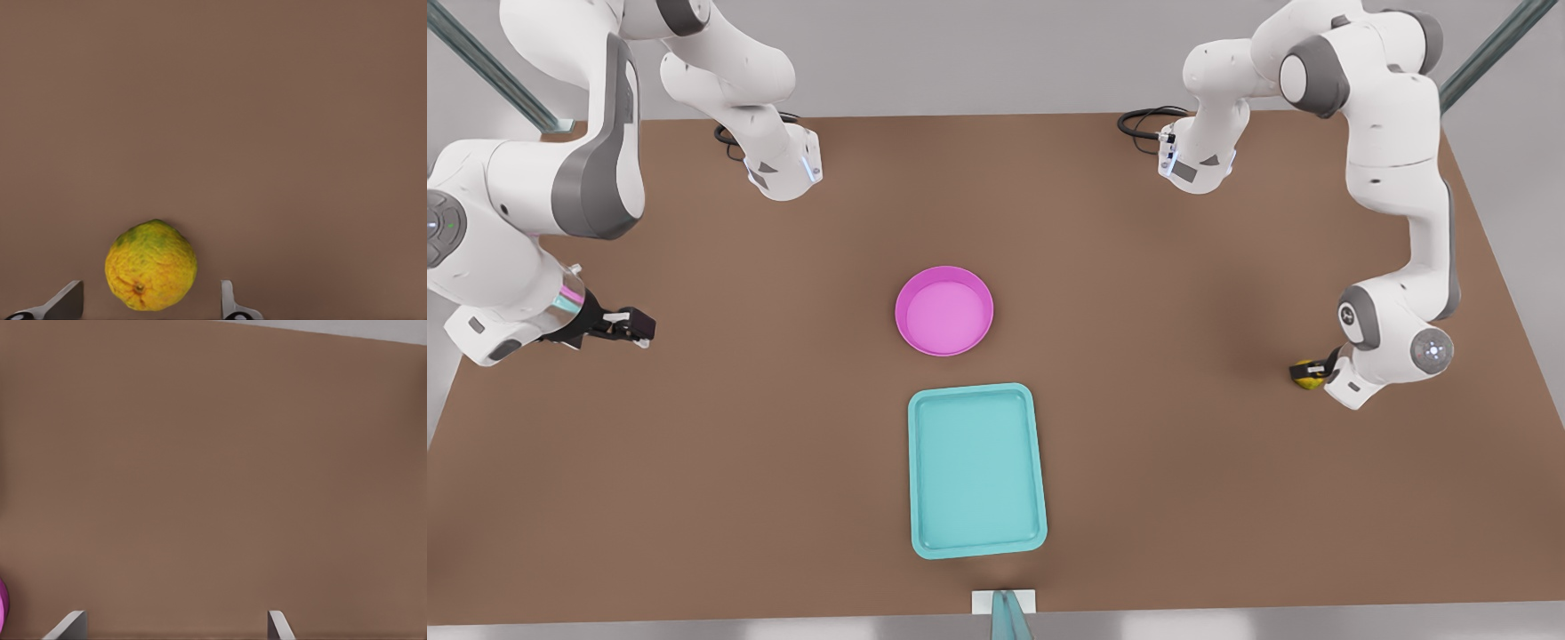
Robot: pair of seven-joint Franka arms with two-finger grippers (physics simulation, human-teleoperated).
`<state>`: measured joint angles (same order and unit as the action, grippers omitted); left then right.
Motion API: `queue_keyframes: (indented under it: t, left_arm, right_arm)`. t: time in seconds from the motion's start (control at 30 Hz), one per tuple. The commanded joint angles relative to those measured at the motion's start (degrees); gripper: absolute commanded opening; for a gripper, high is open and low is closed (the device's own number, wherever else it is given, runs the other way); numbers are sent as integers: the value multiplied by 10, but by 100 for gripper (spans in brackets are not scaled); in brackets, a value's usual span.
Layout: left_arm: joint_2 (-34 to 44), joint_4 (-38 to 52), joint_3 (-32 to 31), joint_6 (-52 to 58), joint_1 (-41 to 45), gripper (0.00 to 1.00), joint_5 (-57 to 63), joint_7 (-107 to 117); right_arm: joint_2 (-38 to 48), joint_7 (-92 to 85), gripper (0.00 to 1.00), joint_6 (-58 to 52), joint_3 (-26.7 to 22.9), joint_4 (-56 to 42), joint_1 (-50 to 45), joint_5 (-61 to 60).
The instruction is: Place the orange on the plate with the left arm and the plate on the tray with the right arm
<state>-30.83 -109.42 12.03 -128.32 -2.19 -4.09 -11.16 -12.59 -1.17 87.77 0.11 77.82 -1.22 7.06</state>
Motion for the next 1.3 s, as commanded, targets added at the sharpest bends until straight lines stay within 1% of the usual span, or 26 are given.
queue_keyframes:
  t: [0.0, 0.57, 0.6, 0.63, 0.67, 0.77, 0.83, 0.93, 0.97, 1.0, 1.03, 1.07, 1.1, 1.13, 1.17, 1.2, 1.27]
  left_arm:
    - [-5, 0, 0, -27, 0, 100, 0, -115]
    - [-45, 1, 0, -45, -11, 100, -1, -108]
    - [-45, 1, 0, -44, -11, 99, -1, -107]
    - [-45, 1, 0, -45, -11, 76, -2, -107]
    - [-47, 1, 0, -45, -10, 76, -2, -107]
    - [-47, 2, -1, -45, -11, 69, -2, -106]
    - [-46, 2, -1, -43, -10, 68, -2, -101]
    - [-18, 2, -5, -11, -5, 67, -3, -62]
    - [-2, 1, -9, 11, 21, 67, -7, -7]
    - [17, 2, -11, 39, 81, 67, -7, 82]
    - [21, 8, -10, 67, 161, 67, -8, 171]
    - [24, 17, -14, 83, 202, 67, -8, 237]
    - [21, 49, -22, 125, 248, 68, -9, 301]
    - [15, 88, -46, 161, 297, 68, -9, 396]
    - [3, 122, -77, 170, 325, 68, -9, 475]
    - [-36, 190, -108, 172, 361, 68, -8, 567]
    - [-106, 303, -110, 202, 439, 68, -9, 677]
  right_arm:
    - [0, -3, 100, -8, 0, 1, 0, 0]
    - [-2, -1, 100, -7, -1, 8, -1, 0]
    - [-2, -1, 100, -7, -1, 8, -1, -1]
    - [-2, -1, 100, -7, -1, 8, -1, -1]
    - [-2, -1, 100, -7, -1, 8, -1, -1]
    - [-3, -2, 100, -7, -1, 8, -1, 0]
    - [-3, -2, 100, -6, -1, 8, -1, -1]
    - [-3, -4, 100, -5, -1, 8, 0, -1]
    - [-3, -4, 100, -4, -1, 8, 0, -1]
    - [-4, -4, 100, -4, -2, 8, 0, -1]
    - [-6, -5, 100, -4, -2, 8, -1, -1]
    - [-6, -5, 100, -4, -2, 8, 0, -1]
    - [-6, -5, 100, -4, -2, 8, 0, -1]
    - [-7, -5, 100, -4, -2, 8, 0, -1]
    - [-7, -5, 100, -4, -2, 8, 0, -1]
    - [-8, -5, 100, -4, -3, 8, 0, -1]
    - [-8, -5, 100, -4, -3, 8, 0, -1]
